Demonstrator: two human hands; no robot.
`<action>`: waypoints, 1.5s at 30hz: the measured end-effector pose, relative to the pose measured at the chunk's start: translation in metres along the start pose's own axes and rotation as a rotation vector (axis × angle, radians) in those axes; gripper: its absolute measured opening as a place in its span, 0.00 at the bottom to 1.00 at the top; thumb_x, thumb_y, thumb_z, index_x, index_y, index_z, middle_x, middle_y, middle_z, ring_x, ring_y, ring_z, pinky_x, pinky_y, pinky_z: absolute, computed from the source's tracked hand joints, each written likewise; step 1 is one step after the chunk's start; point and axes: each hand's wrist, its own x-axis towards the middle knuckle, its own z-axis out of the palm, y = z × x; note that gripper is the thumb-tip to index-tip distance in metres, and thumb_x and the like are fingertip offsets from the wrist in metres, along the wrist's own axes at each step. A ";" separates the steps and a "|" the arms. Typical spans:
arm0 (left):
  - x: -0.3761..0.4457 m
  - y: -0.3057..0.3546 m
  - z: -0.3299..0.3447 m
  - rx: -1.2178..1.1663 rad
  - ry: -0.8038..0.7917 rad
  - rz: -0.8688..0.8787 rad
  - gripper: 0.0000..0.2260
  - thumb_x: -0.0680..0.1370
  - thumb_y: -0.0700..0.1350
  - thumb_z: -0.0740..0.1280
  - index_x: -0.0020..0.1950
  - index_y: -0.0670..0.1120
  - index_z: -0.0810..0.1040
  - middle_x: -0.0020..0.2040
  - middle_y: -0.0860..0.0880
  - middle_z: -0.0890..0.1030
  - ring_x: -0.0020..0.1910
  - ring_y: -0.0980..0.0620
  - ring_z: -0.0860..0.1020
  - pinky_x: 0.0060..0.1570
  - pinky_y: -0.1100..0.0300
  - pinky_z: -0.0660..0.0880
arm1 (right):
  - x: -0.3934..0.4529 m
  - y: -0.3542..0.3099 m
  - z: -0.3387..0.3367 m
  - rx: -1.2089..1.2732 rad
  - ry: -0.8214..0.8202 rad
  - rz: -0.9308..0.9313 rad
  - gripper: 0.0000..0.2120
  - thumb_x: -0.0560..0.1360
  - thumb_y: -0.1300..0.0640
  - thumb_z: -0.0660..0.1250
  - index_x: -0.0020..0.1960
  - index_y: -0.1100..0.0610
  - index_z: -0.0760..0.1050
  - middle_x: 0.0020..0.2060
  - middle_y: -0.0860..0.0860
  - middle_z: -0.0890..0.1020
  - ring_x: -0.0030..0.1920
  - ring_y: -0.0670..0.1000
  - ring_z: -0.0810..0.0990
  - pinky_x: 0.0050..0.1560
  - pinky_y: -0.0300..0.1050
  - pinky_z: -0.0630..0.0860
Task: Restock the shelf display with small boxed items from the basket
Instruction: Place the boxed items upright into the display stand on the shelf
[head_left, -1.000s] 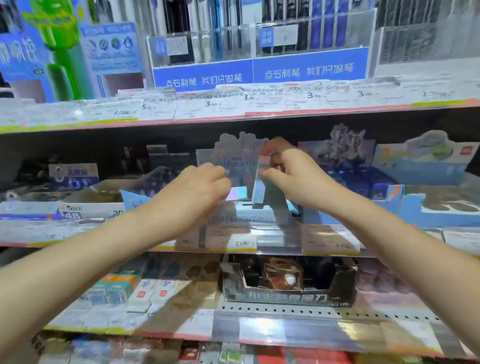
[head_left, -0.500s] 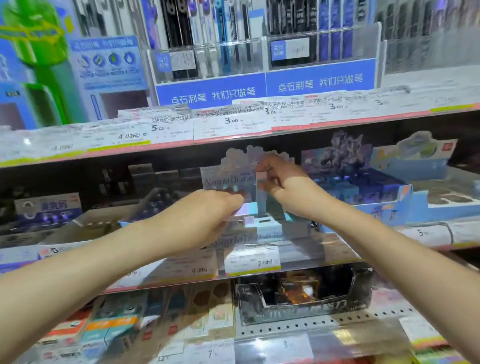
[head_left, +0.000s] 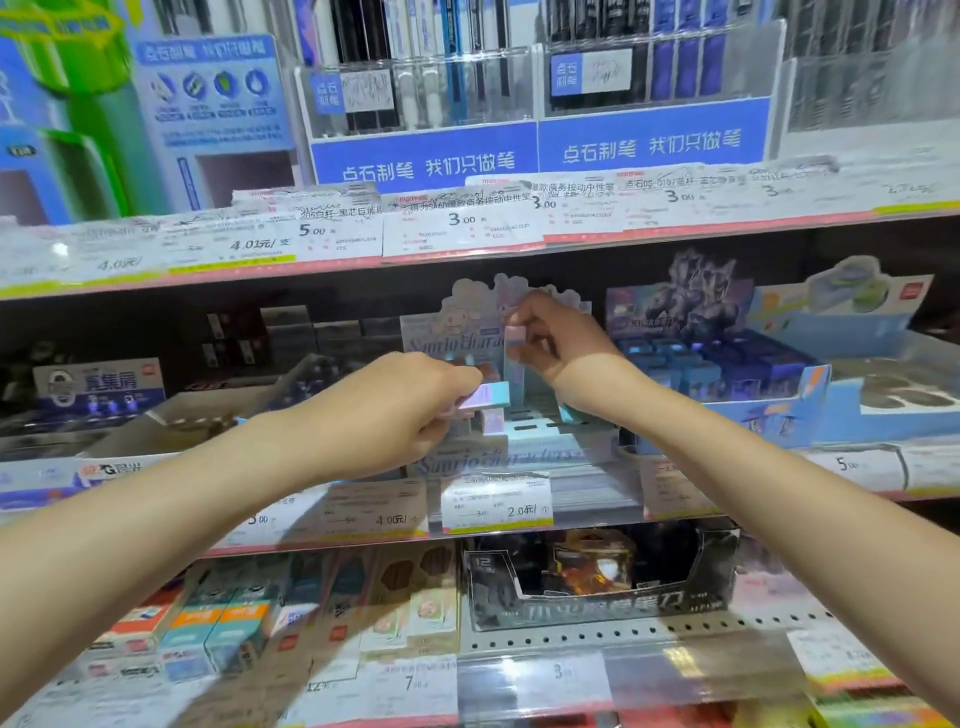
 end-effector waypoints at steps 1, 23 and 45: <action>0.000 -0.001 0.001 0.002 0.005 0.000 0.20 0.73 0.35 0.61 0.32 0.53 0.55 0.27 0.53 0.63 0.28 0.54 0.64 0.29 0.58 0.60 | -0.001 0.000 0.000 0.008 -0.006 -0.002 0.08 0.75 0.66 0.62 0.53 0.58 0.72 0.50 0.58 0.79 0.45 0.53 0.75 0.42 0.31 0.68; -0.003 0.002 0.003 0.026 0.003 -0.070 0.14 0.73 0.35 0.62 0.33 0.48 0.59 0.28 0.51 0.64 0.28 0.54 0.64 0.29 0.65 0.58 | -0.004 -0.003 -0.017 -0.325 -0.148 -0.093 0.15 0.77 0.66 0.58 0.60 0.61 0.76 0.61 0.57 0.76 0.63 0.57 0.73 0.49 0.32 0.62; -0.010 0.055 0.002 -0.347 0.312 -0.134 0.08 0.75 0.46 0.60 0.38 0.45 0.71 0.31 0.55 0.70 0.30 0.56 0.66 0.32 0.61 0.63 | -0.030 -0.019 -0.003 0.393 0.297 -0.039 0.15 0.71 0.72 0.57 0.50 0.58 0.75 0.37 0.46 0.76 0.39 0.48 0.73 0.38 0.28 0.68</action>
